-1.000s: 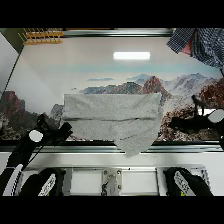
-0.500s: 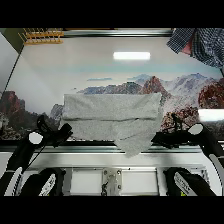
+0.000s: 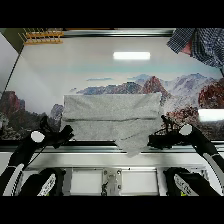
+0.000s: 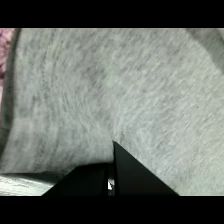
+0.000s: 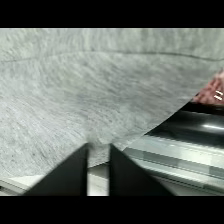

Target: Fold the clothes and pants, and hang the long-sleeved shirts on hangers.

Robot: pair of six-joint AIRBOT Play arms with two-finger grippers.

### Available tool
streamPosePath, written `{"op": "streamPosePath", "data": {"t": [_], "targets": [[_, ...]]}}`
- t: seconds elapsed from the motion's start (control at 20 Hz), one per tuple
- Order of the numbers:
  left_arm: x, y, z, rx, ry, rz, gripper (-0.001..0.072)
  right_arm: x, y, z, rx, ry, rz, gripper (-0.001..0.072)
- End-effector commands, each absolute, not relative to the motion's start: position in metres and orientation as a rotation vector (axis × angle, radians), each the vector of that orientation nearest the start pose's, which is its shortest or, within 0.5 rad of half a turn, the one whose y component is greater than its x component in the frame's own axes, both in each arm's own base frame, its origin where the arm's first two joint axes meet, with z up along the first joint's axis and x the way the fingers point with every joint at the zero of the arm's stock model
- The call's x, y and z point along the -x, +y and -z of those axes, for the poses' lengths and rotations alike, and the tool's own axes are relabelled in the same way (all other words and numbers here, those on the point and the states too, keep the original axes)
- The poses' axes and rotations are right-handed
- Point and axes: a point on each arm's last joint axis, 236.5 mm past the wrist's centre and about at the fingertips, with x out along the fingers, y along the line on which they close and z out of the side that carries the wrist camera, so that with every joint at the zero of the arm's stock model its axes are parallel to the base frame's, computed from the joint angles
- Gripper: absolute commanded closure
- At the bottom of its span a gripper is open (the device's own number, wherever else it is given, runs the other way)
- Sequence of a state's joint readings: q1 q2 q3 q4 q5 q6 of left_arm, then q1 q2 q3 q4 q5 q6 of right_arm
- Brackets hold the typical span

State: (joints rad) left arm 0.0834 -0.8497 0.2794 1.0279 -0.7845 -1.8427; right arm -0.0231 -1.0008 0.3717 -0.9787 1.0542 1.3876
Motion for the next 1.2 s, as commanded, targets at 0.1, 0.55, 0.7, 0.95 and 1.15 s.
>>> {"op": "streamPosePath", "data": {"t": [0.1,0.55,0.7,0.95,1.15], "targets": [[-0.224,-0.054,0.09,0.785,1.236,-0.157,0.0701,-0.189,0.096,0.1,-0.422,1.544,-0.263,0.0698],[-0.185,-0.061,0.055,0.752,1.253,-0.067,0.0702,-0.18,0.092,0.045,-0.314,1.508,-0.333,0.0698],[-0.184,-0.065,0.027,0.719,1.21,-0.022,0.0702,-0.192,0.079,0.023,-0.25,1.479,-0.304,0.0699],[-0.212,-0.059,0.0,0.66,1.203,0.019,0.0702,-0.245,0.076,-0.015,-0.223,1.357,-0.298,0.0698],[-0.259,-0.048,0.006,0.62,1.271,0.035,0.0701,-0.304,0.074,-0.023,-0.226,1.286,-0.281,0.0699]]}}
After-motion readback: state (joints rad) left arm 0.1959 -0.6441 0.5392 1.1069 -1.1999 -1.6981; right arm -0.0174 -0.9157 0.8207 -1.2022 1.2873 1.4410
